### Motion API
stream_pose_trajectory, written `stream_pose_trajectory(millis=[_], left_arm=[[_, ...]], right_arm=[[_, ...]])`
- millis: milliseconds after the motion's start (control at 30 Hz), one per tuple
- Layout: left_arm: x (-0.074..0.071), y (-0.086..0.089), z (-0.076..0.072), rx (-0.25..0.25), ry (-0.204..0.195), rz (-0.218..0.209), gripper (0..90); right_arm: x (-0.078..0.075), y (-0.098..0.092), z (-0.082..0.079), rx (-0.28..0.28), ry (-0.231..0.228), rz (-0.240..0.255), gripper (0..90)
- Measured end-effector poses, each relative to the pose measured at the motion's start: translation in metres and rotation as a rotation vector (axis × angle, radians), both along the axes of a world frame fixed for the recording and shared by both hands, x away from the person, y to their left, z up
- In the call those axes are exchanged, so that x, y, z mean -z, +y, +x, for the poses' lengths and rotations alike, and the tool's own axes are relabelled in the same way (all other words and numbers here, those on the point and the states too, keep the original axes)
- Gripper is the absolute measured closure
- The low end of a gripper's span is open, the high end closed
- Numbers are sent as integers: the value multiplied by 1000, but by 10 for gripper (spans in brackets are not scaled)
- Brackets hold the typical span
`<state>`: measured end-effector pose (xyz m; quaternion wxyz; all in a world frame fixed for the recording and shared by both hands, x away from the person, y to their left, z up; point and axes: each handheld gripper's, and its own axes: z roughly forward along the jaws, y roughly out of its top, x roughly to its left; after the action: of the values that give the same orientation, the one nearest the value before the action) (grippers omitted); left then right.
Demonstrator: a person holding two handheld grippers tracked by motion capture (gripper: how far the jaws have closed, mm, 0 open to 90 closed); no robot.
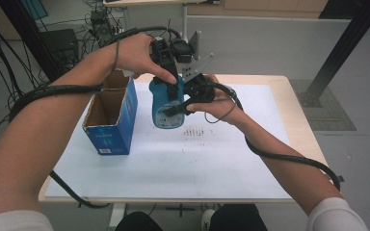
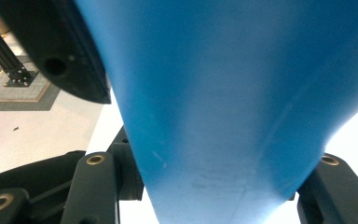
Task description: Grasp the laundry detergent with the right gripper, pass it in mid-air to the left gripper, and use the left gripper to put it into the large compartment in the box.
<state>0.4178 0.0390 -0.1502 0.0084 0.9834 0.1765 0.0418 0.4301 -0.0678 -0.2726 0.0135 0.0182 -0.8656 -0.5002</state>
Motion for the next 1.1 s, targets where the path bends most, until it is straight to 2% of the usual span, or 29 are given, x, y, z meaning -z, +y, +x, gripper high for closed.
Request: stream_pose_trajectory(millis=[400,567,1100], left_arm=[[2,0,-1,13,22,9,313],[2,-2,-2,18,18,13,337],[2,-4,-3,30,27,27,350]], right_arm=[[0,1,-1,-2,-5,-1,437],[0,1,-1,-4,-11,-1,437],[0,1,-2,-10,-20,-2,437]])
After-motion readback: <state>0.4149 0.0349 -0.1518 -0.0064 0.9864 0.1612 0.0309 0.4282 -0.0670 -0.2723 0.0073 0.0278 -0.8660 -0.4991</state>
